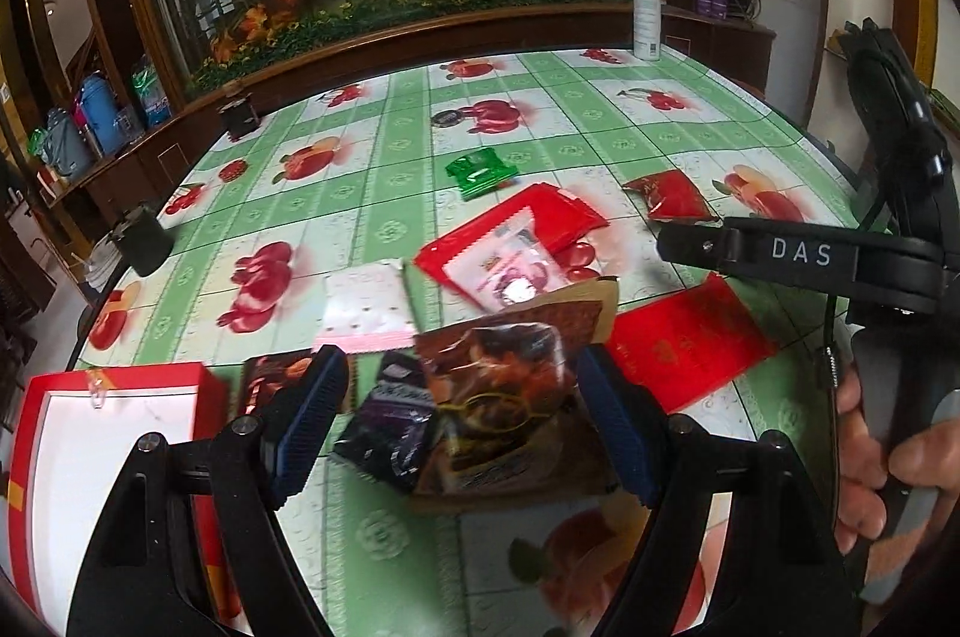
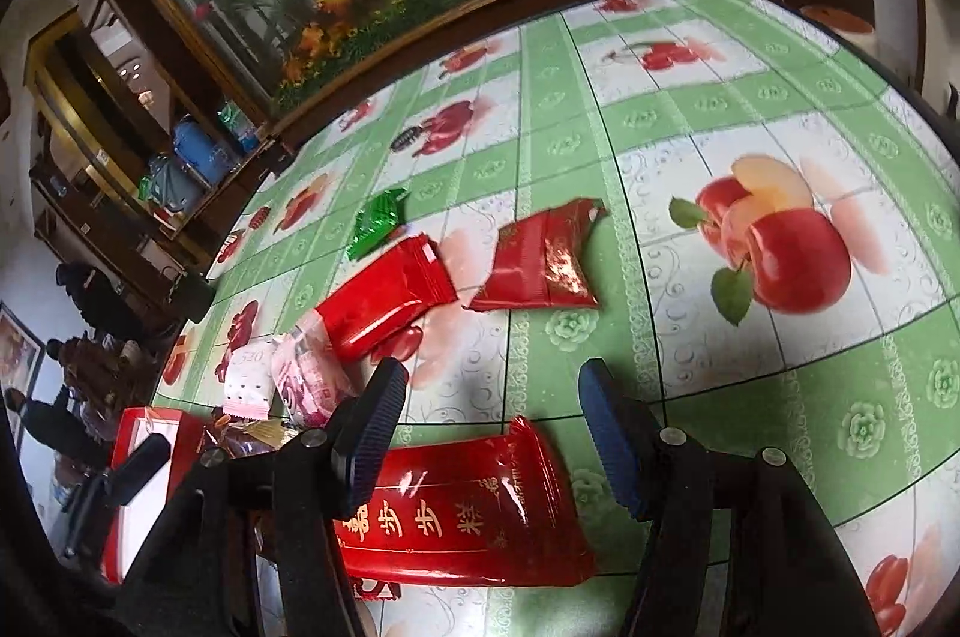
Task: Organize snacks
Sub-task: 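Grasp the brown sesame-snack bag with the left tool while the right grasps the long red packet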
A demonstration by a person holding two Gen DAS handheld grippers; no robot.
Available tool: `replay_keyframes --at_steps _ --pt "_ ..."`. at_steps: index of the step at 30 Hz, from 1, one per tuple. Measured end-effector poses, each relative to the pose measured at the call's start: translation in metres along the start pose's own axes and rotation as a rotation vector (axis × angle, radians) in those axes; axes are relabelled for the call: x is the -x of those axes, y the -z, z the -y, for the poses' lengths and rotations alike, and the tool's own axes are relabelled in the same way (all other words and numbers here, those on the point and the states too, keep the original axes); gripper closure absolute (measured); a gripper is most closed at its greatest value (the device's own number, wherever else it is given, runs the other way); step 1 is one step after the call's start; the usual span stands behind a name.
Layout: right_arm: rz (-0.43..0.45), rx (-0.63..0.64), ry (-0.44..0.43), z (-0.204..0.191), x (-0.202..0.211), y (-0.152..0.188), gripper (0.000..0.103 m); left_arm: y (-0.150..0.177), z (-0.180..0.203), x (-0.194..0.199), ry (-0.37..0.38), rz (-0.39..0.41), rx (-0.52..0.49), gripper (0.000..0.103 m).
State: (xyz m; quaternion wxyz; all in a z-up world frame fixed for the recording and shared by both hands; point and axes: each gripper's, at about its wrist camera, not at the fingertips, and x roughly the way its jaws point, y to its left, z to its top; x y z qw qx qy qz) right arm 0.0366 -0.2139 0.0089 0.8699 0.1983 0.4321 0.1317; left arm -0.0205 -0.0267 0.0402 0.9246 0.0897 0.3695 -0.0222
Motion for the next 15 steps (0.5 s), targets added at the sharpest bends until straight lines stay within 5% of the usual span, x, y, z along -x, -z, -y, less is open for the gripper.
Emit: replay_keyframes --at_steps 15 --pt "-0.013 0.045 0.007 -0.011 -0.006 0.002 0.036 0.001 0.006 -0.026 0.026 -0.03 0.025 0.024"
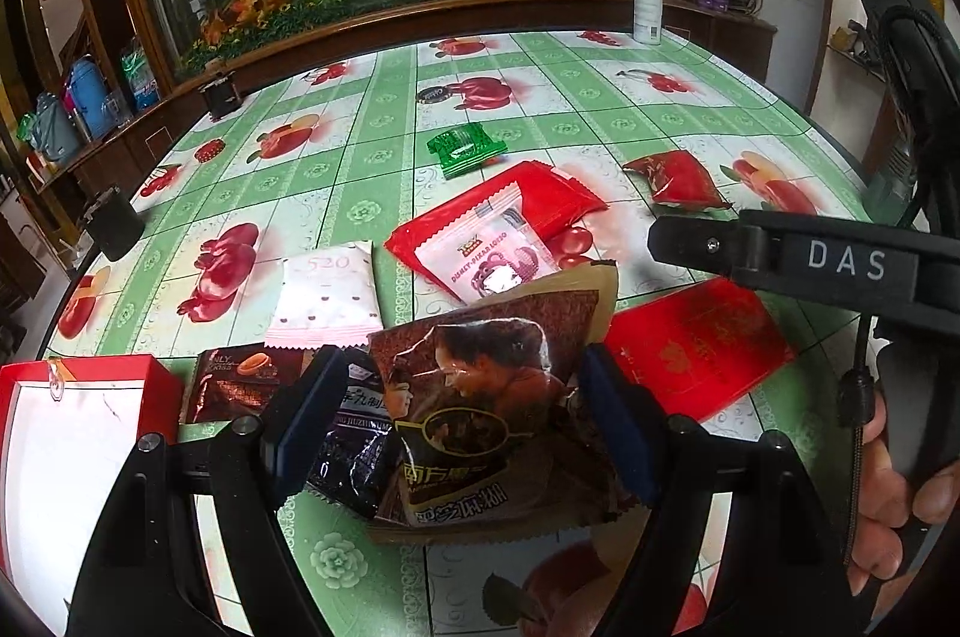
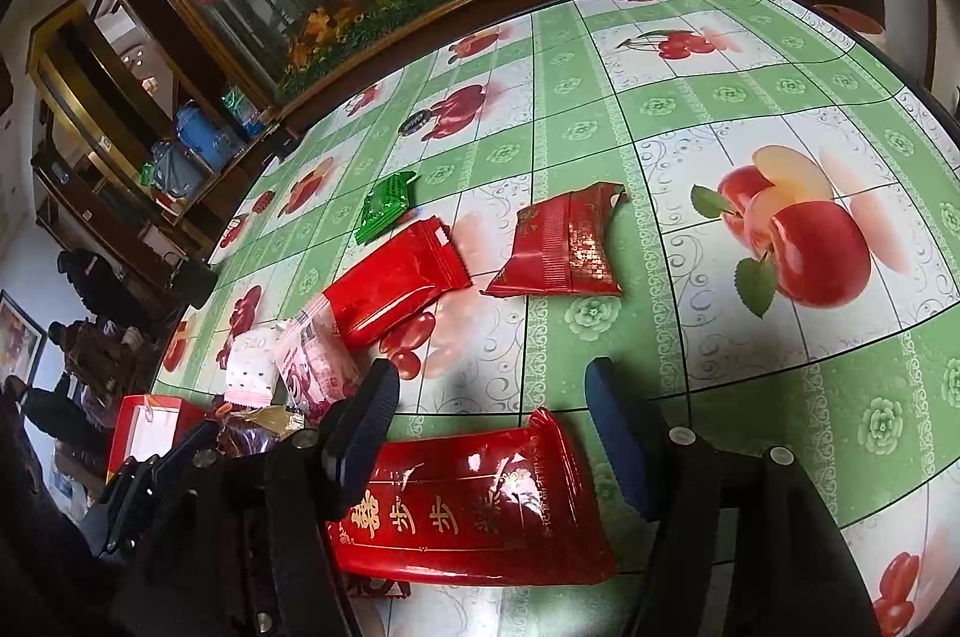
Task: Organize snacks
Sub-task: 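Grasp the brown sesame-snack bag with the left tool while the right grasps the long red packet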
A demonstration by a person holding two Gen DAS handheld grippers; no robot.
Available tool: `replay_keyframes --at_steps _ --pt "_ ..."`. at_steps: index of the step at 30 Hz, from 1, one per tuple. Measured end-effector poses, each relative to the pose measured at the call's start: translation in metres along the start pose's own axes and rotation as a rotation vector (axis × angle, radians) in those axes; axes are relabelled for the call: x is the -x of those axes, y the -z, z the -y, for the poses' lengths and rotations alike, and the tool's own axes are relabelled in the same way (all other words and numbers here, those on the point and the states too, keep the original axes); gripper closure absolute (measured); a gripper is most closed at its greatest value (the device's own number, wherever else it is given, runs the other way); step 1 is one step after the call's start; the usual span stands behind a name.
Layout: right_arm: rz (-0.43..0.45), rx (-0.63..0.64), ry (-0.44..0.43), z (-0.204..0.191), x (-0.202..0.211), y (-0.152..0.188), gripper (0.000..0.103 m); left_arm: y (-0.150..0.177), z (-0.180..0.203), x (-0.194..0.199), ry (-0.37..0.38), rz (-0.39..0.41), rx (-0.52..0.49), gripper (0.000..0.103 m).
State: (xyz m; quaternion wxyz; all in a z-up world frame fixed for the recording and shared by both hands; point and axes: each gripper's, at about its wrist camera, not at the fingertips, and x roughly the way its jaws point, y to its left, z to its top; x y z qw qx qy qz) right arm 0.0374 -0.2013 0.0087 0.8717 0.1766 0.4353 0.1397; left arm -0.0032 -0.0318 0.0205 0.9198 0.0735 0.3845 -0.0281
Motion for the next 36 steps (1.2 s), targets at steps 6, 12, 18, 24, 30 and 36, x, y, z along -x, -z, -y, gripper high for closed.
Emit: replay_keyframes --at_steps 6,12,18,24,30,36 --pt "0.001 0.012 0.007 -0.002 0.0 0.002 0.035 0.0 -0.001 -0.002 0.01 -0.002 0.01 0.024" --pt "0.002 0.025 0.013 -0.004 0.0 0.002 0.034 0.0 -0.002 -0.002 0.012 -0.001 0.012 0.024" --pt "0.001 0.038 0.016 -0.006 -0.001 0.002 0.033 0.001 -0.003 -0.003 0.011 -0.006 0.015 0.024" --pt "0.001 0.058 0.026 -0.009 -0.002 0.004 0.031 0.002 -0.004 -0.004 0.017 -0.01 0.024 0.024" --pt "0.001 0.064 0.029 -0.01 -0.002 0.004 0.03 0.002 -0.004 -0.002 0.019 0.011 0.018 0.024" --pt "0.0 0.075 0.034 -0.011 -0.003 0.005 0.028 0.003 -0.001 0.008 0.021 0.064 0.006 0.024"
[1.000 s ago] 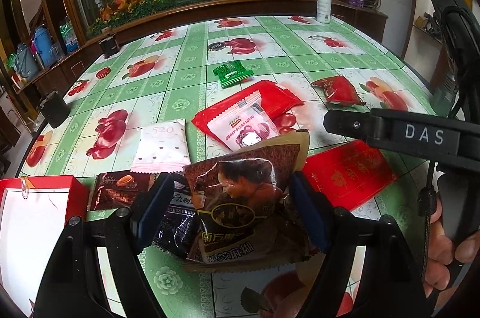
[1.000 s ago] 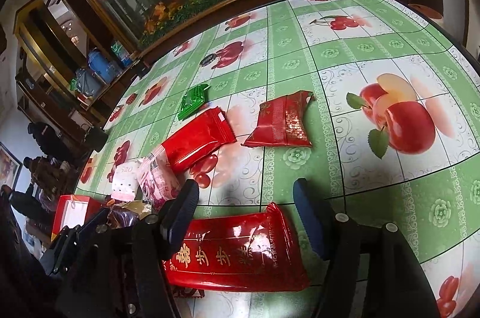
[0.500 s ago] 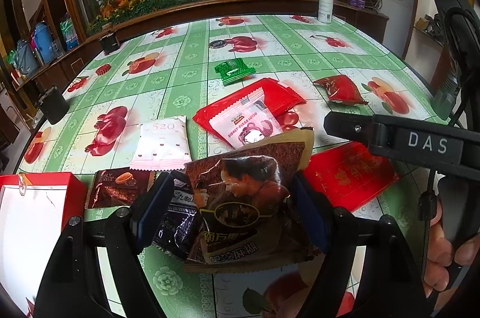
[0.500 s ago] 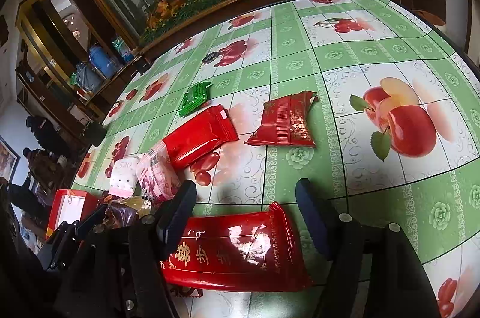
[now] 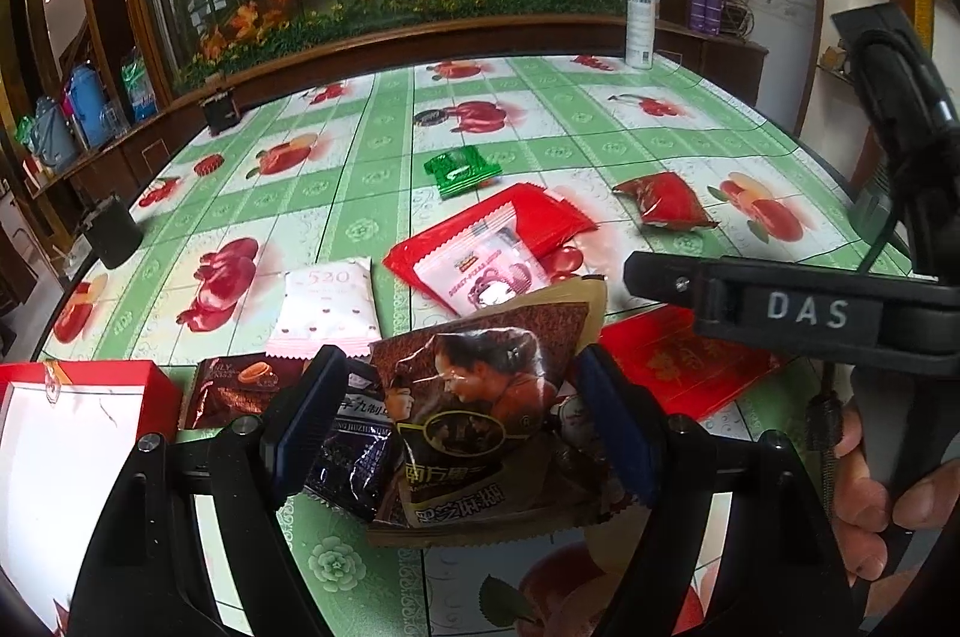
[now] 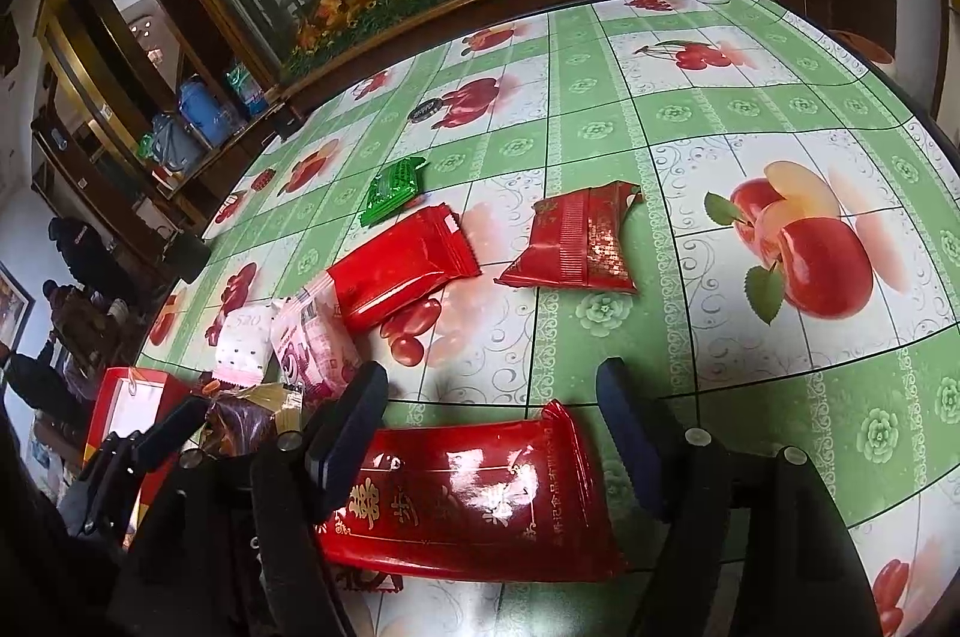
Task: Organize snacks
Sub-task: 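Grasp the brown sesame-snack bag with the left tool while the right grasps the long red packet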
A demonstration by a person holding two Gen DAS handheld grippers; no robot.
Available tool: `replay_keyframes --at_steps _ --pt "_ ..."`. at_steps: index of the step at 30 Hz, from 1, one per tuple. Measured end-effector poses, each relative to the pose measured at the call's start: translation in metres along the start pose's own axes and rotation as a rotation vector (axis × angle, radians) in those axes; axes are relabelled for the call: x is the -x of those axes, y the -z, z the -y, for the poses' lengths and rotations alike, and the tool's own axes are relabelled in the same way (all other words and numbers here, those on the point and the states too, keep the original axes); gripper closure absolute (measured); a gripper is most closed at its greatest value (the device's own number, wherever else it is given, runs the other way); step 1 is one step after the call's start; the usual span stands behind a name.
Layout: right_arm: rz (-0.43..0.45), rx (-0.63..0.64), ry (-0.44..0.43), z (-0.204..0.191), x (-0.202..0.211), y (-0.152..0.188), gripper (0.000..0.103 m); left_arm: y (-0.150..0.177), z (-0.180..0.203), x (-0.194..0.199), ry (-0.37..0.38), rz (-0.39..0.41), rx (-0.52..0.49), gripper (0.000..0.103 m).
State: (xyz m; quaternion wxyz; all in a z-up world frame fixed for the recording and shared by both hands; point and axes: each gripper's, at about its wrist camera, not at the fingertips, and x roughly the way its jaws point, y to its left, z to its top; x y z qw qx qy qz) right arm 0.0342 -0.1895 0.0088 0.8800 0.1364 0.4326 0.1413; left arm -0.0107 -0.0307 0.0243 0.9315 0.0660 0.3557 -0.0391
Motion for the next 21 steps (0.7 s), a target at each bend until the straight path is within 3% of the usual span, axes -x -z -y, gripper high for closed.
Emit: replay_keyframes --at_steps 21 --pt "-0.003 0.068 0.032 -0.0085 -0.0018 0.0032 0.021 0.0018 -0.0005 -0.001 0.052 -0.008 0.012 0.024"
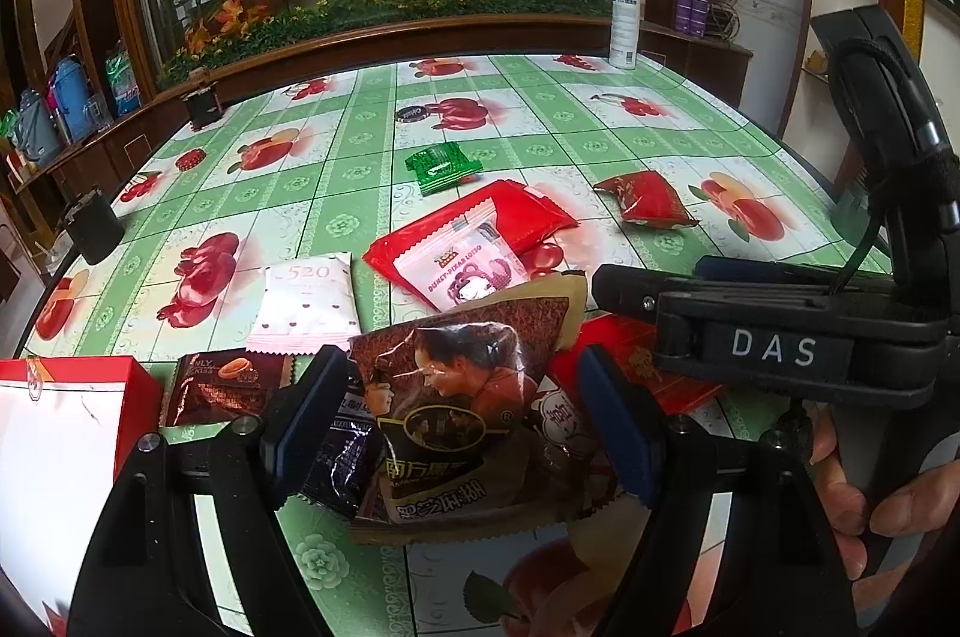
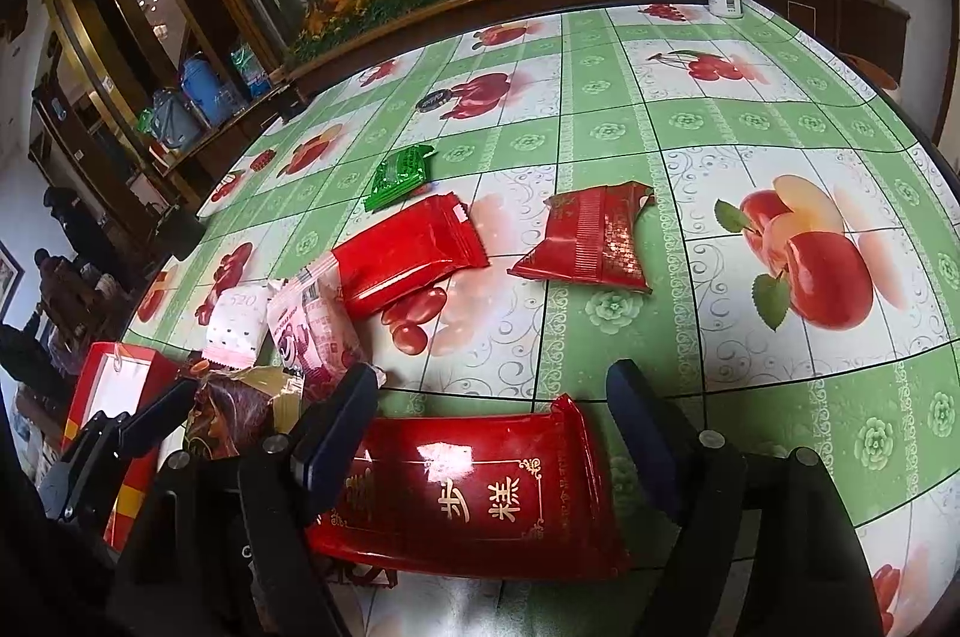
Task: Organize snacks
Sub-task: 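Grasp the brown sesame-snack bag with the left tool while the right grasps the long red packet, then carry the brown bag and long red packet into the tray and release both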
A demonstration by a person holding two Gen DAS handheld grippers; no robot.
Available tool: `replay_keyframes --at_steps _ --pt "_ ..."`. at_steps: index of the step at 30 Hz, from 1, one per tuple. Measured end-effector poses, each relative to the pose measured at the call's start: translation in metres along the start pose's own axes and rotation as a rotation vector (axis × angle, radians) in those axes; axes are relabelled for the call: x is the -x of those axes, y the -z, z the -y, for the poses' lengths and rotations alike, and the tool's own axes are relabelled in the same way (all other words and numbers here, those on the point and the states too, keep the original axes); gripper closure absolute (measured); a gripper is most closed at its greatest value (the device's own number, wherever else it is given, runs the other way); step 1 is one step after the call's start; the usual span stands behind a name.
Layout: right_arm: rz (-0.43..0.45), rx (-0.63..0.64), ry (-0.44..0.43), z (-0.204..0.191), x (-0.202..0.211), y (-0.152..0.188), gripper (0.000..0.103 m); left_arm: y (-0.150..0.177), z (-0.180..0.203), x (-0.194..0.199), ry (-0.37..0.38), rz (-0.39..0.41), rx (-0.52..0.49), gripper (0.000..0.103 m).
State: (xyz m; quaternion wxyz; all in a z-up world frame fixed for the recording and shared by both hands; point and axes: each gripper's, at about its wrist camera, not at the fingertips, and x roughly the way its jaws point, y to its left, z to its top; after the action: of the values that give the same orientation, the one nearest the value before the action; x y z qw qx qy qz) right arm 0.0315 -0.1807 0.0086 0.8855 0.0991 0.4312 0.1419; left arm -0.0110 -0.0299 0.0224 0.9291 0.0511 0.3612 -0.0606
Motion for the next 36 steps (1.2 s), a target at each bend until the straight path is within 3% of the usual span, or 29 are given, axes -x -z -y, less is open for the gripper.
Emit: replay_keyframes --at_steps 12,21,29,36 --pt "0.001 0.019 0.011 -0.002 -0.001 0.0 0.021 0.001 -0.004 -0.002 0.008 -0.017 0.011 0.024" --pt "-0.003 0.064 0.039 -0.008 -0.003 0.002 0.021 0.001 -0.028 -0.013 0.046 -0.065 0.105 0.024" --pt "-0.041 0.095 0.028 -0.01 0.001 0.006 0.021 0.006 -0.035 -0.009 0.045 -0.076 0.083 0.024" --pt "-0.085 0.216 0.049 -0.031 0.008 0.027 0.015 0.021 -0.047 0.005 0.022 -0.083 0.079 0.025"
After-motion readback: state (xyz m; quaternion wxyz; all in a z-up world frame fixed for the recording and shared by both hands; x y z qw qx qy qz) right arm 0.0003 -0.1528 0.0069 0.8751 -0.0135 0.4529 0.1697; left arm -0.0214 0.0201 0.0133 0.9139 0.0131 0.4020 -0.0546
